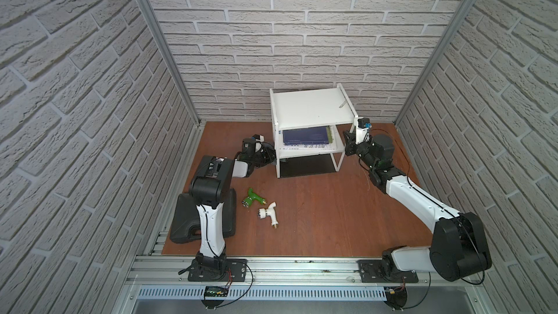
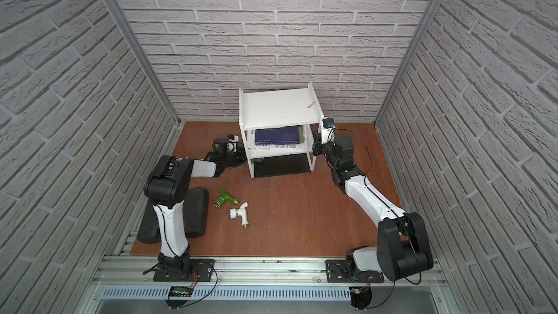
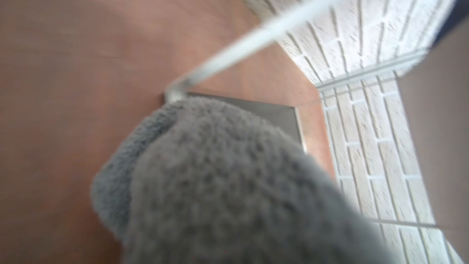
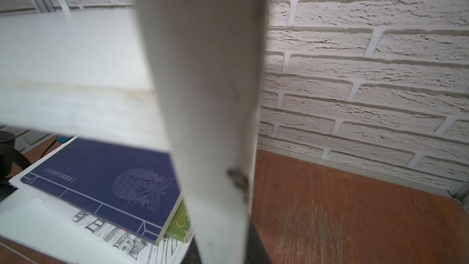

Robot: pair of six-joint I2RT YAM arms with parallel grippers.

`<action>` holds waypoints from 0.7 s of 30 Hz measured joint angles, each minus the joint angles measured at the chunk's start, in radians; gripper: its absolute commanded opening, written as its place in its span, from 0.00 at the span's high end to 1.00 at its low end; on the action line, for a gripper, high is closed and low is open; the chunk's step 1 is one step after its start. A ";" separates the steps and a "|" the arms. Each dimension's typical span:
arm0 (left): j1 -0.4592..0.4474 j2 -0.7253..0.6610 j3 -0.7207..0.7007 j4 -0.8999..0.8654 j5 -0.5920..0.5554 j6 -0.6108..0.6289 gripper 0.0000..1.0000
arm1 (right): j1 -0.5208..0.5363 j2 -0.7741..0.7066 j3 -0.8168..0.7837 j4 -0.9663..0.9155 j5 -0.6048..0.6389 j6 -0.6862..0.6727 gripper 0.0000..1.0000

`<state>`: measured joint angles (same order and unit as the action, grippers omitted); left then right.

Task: Wipe the bookshelf clean with a cloth
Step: Wipe the dust from the shelf.

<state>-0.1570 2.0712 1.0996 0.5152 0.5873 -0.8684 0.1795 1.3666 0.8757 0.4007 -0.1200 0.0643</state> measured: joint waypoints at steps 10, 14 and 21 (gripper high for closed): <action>0.018 0.161 0.103 0.115 0.040 -0.080 1.00 | 0.006 0.000 0.001 0.000 0.011 0.005 0.97; -0.020 0.066 -0.055 0.156 0.079 -0.120 1.00 | 0.009 0.000 0.001 -0.001 0.021 0.007 0.97; -0.028 0.058 0.049 -0.090 0.101 0.024 1.00 | 0.014 0.000 0.001 -0.002 0.031 0.007 0.97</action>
<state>-0.1848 2.1288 1.1484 0.4248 0.6880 -0.8440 0.1932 1.3670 0.8768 0.3992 -0.0895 0.0711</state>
